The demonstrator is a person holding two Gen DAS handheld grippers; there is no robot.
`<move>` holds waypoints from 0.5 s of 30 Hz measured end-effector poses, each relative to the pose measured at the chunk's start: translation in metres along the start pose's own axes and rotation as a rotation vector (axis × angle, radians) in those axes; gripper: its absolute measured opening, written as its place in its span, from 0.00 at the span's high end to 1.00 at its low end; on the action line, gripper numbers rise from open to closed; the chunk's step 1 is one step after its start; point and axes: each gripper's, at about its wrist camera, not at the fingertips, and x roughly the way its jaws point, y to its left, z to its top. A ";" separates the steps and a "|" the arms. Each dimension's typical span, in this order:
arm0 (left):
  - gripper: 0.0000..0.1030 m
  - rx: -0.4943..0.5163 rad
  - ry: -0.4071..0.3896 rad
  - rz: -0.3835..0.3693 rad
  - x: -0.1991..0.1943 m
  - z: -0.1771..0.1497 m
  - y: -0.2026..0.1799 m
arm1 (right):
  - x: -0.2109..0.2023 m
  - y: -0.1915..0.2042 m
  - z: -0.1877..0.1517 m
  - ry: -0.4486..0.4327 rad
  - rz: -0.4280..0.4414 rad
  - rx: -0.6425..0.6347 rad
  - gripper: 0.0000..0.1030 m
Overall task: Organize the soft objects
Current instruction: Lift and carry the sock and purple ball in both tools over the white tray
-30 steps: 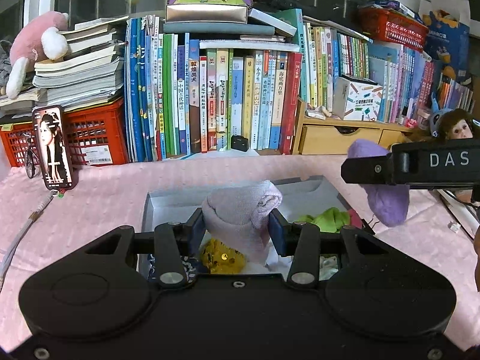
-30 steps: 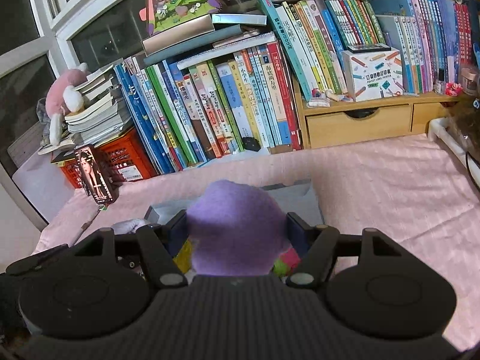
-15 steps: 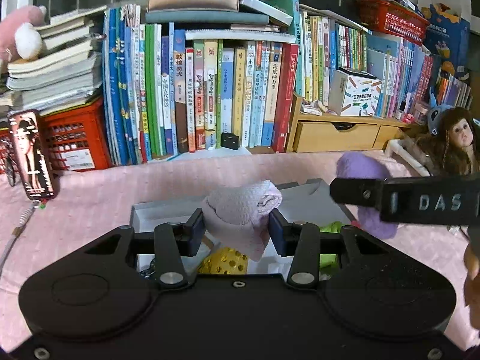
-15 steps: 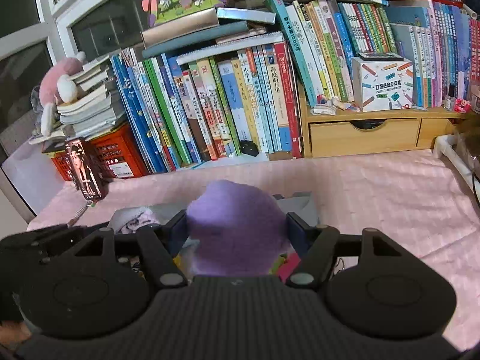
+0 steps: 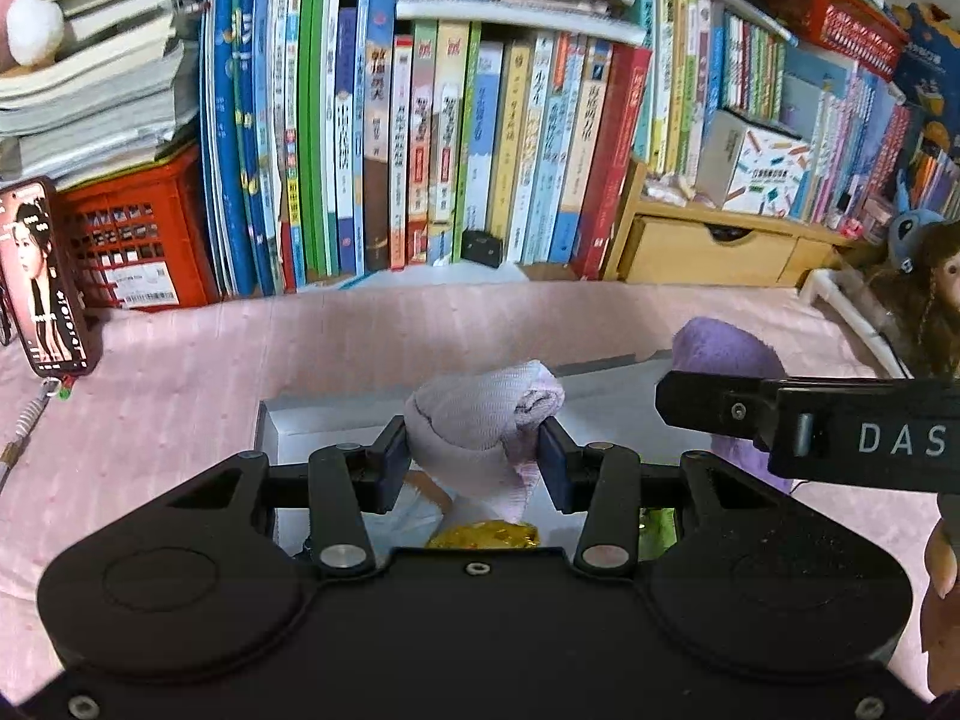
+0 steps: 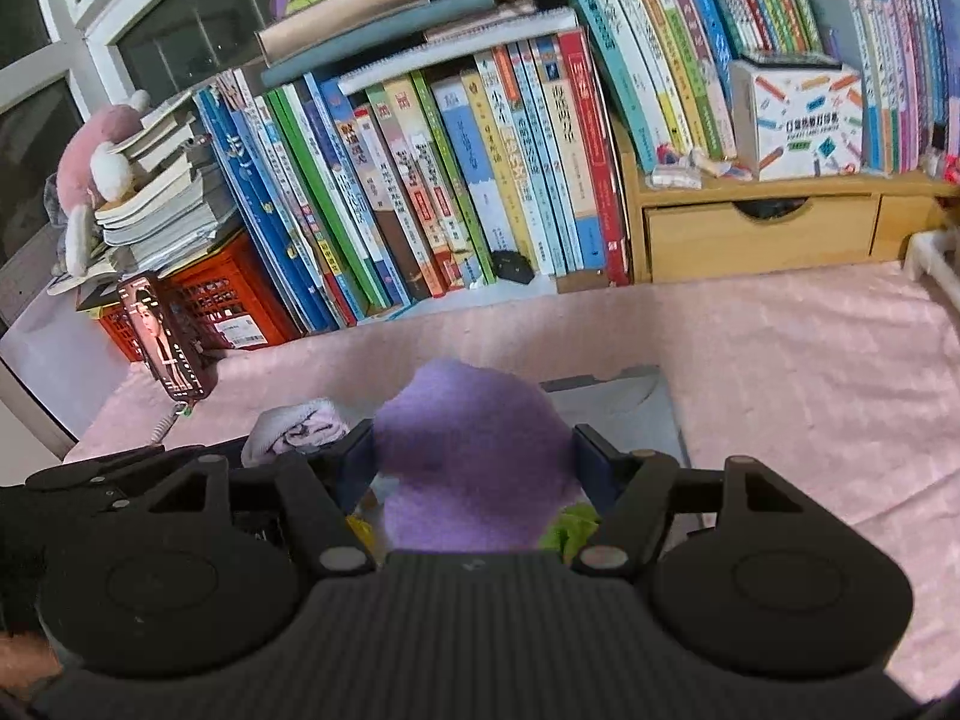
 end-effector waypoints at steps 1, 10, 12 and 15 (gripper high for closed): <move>0.59 0.006 0.011 0.003 0.003 0.000 0.000 | 0.004 0.000 0.000 0.006 -0.003 0.000 0.31; 0.58 0.019 0.080 0.018 0.027 0.000 0.003 | 0.033 0.001 0.001 0.066 0.020 -0.020 0.31; 0.58 0.006 0.102 0.011 0.032 0.000 0.006 | 0.039 -0.001 0.001 0.076 0.013 -0.018 0.31; 0.58 0.002 0.124 0.004 0.040 -0.002 0.008 | 0.048 -0.005 0.001 0.095 0.012 -0.018 0.31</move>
